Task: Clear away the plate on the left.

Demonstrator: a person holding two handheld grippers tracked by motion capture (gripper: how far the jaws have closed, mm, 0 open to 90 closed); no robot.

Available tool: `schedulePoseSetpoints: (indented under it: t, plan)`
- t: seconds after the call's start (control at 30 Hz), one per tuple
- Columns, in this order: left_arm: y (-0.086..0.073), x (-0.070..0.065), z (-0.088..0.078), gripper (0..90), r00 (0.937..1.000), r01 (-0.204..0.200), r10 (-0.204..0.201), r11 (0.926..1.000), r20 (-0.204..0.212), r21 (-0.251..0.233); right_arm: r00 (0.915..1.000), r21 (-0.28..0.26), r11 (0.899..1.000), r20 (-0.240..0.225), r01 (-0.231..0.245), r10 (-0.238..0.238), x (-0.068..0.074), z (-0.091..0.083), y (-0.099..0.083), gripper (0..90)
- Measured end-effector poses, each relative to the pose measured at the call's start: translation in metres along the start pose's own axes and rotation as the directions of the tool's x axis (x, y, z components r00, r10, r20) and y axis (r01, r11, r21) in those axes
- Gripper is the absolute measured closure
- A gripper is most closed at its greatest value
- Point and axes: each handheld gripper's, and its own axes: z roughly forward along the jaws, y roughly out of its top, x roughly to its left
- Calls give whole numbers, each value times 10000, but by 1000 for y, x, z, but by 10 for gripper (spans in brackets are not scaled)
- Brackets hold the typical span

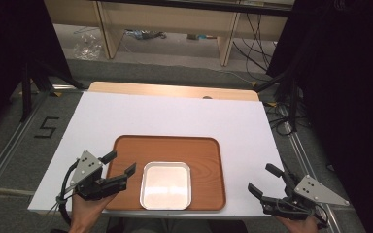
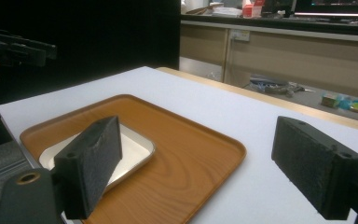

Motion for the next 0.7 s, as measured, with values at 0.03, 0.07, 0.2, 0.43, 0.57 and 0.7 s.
schedulePoseSetpoints:
  t: [0.03, 0.07, 0.2, 0.43, 0.57, 0.7]
  plan:
    - [0, 0, -1, 253, 10000, 15, -15, 10000, 3, -55, 10000, 21, 10000, 1, -22, 22, 0, 0, 0, 166]
    - [0, 0, -2, 253, 10000, 26, -26, 9999, 18, -131, 10000, 16, 10000, 2, -11, 11, 0, 0, 0, 166]
    - [-2, -3, -6, 250, 10000, -22, 22, 9996, 20, -265, 10000, 5, 10000, -66, -21, 21, 0, 0, 0, 167]
    - [-4, -12, -13, 239, 9994, -316, 318, 9993, 108, -201, 10000, 5, 10000, -72, -16, 16, 0, 0, 0, 166]
    - [-5, -12, -20, 237, 9997, -229, 230, 9994, 62, -267, 10000, 5, 10000, -73, -19, 19, 0, 0, 0, 166]
    - [-6, -12, -25, 238, 9999, -156, 157, 9994, 32, -301, 10000, 3, 10000, -73, -20, 20, 0, 0, 0, 166]
